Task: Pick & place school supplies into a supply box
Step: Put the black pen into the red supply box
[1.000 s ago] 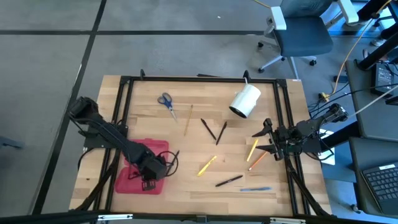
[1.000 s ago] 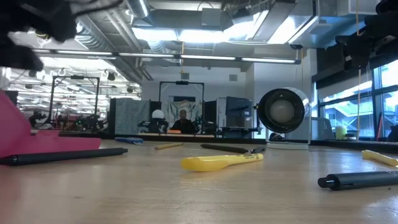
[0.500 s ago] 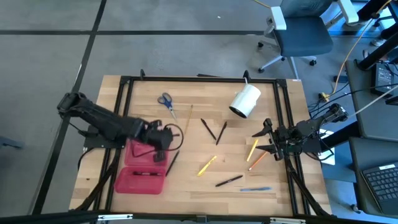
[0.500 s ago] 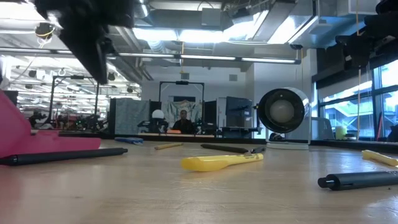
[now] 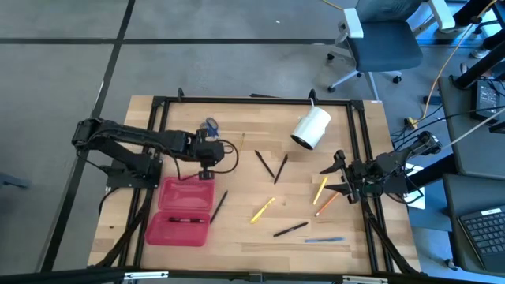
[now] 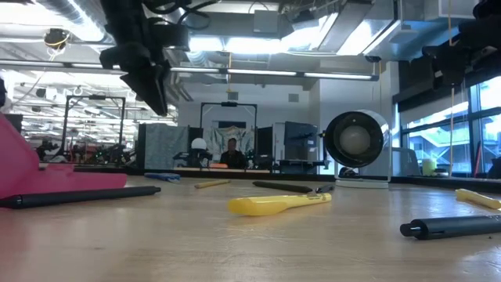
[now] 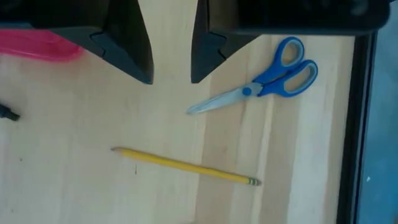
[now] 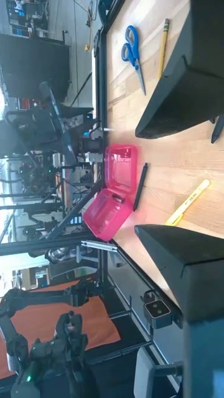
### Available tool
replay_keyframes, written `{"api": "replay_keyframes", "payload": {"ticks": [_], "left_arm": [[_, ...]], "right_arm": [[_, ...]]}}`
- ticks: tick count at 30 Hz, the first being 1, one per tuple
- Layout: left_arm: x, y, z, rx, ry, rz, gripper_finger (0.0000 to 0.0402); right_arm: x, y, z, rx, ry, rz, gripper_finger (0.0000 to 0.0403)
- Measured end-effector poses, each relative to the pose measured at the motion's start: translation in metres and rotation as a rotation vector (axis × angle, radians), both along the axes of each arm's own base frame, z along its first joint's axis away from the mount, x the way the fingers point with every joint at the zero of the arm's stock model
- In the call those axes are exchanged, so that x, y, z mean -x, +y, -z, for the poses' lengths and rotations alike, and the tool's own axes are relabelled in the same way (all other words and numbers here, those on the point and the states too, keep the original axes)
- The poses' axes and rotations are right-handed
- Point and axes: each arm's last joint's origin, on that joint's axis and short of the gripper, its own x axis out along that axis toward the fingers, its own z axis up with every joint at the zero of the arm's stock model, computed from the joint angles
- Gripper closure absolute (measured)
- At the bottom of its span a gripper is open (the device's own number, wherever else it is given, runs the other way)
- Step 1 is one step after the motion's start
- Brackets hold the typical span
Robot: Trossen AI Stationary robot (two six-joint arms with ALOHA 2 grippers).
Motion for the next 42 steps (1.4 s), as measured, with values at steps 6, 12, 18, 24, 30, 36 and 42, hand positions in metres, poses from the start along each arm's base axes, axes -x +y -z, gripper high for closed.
{"api": "replay_keyframes", "payload": {"ticks": [6,12,18,24,30,36,42], "left_arm": [[0.000,0.005,0.000,-0.003,0.007,0.005,0.0262],[0.000,0.005,0.000,0.021,-0.024,-0.073,0.0209],[-0.002,0.003,0.000,0.147,-0.092,-0.202,0.0199],[-0.017,-0.010,0.002,0.305,-0.157,-0.076,0.0207],[-0.036,-0.029,0.027,0.389,-0.125,-0.088,0.0206],[-0.047,-0.041,0.046,0.419,0.026,-0.224,0.0207],[-0.068,-0.054,0.045,0.436,0.068,-0.230,0.0206]], "right_arm": [[0.000,0.000,0.001,0.003,0.005,0.001,0.0161],[0.000,0.000,0.001,0.003,0.006,0.002,0.0161],[0.000,0.000,0.001,0.004,0.005,0.001,0.0161],[0.000,0.000,0.001,0.007,0.005,0.002,0.0161],[0.000,0.000,0.001,0.007,0.005,0.006,0.0161],[0.000,0.000,0.001,0.005,0.005,0.017,0.0161],[0.000,0.000,0.001,0.006,0.005,0.017,0.0161]]}}
